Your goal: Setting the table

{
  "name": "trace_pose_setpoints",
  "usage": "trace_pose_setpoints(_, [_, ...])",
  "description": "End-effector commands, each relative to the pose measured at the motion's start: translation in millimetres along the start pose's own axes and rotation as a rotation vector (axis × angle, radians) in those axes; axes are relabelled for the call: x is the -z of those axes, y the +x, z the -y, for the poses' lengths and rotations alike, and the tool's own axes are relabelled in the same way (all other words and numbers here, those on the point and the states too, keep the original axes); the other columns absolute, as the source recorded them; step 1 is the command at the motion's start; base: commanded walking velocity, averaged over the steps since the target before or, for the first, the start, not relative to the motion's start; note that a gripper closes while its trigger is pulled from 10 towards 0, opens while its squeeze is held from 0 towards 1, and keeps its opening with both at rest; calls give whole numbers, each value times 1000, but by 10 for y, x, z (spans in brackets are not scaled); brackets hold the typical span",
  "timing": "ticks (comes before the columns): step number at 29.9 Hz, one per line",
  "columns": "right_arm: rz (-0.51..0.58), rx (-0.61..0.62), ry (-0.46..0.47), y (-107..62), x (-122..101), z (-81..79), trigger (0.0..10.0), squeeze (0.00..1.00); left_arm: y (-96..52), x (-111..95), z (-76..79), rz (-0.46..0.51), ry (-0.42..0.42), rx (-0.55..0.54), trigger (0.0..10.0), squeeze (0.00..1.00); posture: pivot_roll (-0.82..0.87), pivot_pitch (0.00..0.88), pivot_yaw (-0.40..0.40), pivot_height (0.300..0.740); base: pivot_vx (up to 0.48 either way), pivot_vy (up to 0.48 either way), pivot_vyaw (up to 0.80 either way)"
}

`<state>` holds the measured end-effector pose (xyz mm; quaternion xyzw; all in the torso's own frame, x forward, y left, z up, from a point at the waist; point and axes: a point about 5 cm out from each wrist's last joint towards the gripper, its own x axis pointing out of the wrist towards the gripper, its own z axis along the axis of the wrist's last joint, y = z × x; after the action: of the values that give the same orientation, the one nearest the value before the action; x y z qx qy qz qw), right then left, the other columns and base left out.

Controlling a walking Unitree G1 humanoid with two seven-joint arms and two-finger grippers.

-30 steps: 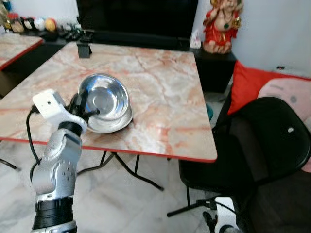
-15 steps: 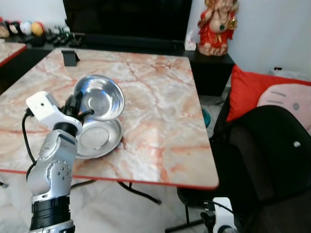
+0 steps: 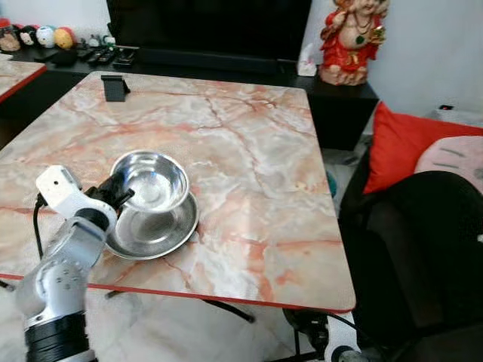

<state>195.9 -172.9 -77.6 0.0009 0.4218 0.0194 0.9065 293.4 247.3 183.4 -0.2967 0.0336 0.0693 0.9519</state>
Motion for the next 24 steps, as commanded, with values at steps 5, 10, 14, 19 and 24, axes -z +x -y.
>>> trace_pose_setpoints(5, [-6, 5, -3, -2, -4, 37, 10000, 0, -110, -30, 12, -31, 39, -13, 10000, 0, 20, 0, -67, 719, 0, 0, 0])
trace_pose_setpoints(10, [-6, 2, -5, -2, -4, 34, 10000, 0, -114, 114, 48, -127, 79, 1, 10000, 0, 17, 0, -65, 719, 0, 0, 0])
trace_pose_setpoints(14, [-5, 3, -3, -1, -4, 32, 10000, 0, -100, 171, 72, -138, 80, -2, 10000, 0, 14, 0, -64, 719, 0, 0, 0])
trace_pose_setpoints(19, [-6, 3, -1, -1, -2, 26, 10000, 0, -41, 250, 79, -136, 67, -46, 10000, 0, 9, 0, -62, 719, 0, 0, 0])
trace_pose_setpoints(24, [-6, 4, -2, -1, -2, 28, 10000, 0, -20, 283, 82, -147, 80, -50, 10000, 0, 10, 0, -63, 719, 0, 0, 0])
